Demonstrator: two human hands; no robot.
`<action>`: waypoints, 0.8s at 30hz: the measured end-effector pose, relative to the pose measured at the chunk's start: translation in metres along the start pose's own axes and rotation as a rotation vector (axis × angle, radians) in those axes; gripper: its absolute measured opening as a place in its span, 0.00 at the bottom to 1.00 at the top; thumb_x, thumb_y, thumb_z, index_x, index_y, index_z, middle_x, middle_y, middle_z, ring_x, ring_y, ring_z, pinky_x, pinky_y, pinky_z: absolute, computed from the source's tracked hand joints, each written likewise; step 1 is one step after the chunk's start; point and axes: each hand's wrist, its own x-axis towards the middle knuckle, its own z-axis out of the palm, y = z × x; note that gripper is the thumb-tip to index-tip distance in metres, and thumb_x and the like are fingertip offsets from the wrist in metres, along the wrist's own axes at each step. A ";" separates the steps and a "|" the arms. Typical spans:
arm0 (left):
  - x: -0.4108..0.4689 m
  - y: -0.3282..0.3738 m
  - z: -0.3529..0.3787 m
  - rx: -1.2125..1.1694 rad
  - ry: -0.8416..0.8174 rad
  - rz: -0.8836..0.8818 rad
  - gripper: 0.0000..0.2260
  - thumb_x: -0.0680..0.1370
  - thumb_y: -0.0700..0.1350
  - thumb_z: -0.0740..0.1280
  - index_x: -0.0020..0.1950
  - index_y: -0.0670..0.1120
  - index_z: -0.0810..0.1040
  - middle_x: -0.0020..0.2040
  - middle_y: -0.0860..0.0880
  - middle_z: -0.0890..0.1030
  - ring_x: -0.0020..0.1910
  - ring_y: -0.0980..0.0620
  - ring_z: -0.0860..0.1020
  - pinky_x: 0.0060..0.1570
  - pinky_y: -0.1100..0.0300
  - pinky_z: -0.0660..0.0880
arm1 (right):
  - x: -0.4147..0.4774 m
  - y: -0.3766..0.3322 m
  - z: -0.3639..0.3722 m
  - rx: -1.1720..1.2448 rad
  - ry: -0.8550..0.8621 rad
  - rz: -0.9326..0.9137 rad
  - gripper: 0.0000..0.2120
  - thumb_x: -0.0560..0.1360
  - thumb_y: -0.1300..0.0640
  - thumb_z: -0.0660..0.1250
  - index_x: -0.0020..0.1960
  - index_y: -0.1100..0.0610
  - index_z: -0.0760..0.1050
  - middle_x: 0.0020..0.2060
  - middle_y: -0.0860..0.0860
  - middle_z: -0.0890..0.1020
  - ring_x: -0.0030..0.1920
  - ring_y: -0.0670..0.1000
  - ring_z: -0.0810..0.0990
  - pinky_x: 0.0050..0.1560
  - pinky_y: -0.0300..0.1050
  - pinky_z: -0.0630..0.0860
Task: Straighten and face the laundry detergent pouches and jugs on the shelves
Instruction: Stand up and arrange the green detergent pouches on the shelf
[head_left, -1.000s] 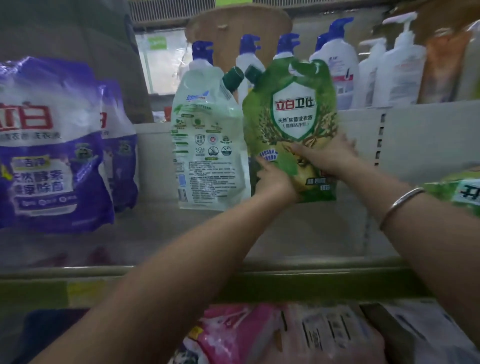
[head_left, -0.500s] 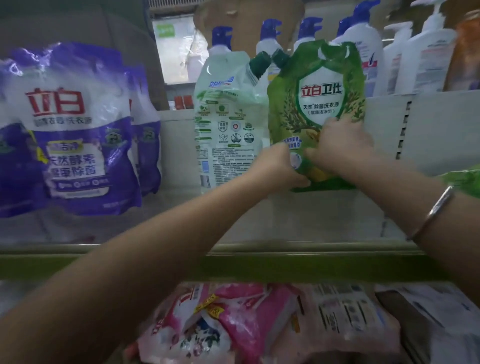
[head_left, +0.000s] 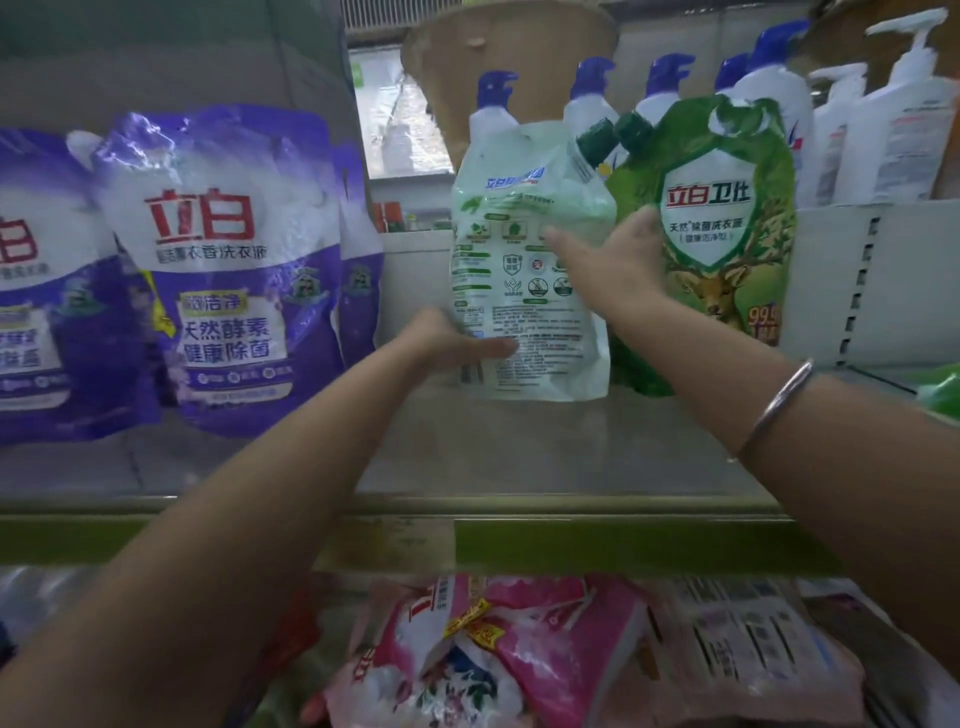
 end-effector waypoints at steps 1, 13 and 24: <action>0.004 0.002 0.004 0.009 0.029 0.019 0.36 0.59 0.63 0.76 0.61 0.45 0.76 0.58 0.49 0.79 0.51 0.53 0.78 0.46 0.62 0.74 | 0.005 0.000 0.000 0.087 0.048 0.033 0.34 0.72 0.42 0.68 0.66 0.61 0.59 0.63 0.56 0.67 0.63 0.54 0.68 0.61 0.48 0.68; -0.013 0.047 0.048 -0.186 0.043 -0.009 0.62 0.60 0.68 0.72 0.75 0.38 0.37 0.76 0.38 0.53 0.74 0.39 0.56 0.71 0.43 0.59 | 0.002 -0.042 0.002 -0.269 0.130 -0.478 0.13 0.78 0.55 0.58 0.36 0.59 0.71 0.33 0.51 0.74 0.34 0.50 0.73 0.37 0.44 0.73; -0.028 -0.005 -0.004 -0.444 0.005 0.065 0.14 0.70 0.44 0.73 0.53 0.46 0.76 0.47 0.48 0.83 0.47 0.51 0.81 0.52 0.52 0.78 | -0.017 -0.085 0.030 0.002 -0.220 -0.492 0.20 0.75 0.45 0.62 0.30 0.55 0.64 0.27 0.50 0.69 0.31 0.50 0.69 0.34 0.42 0.65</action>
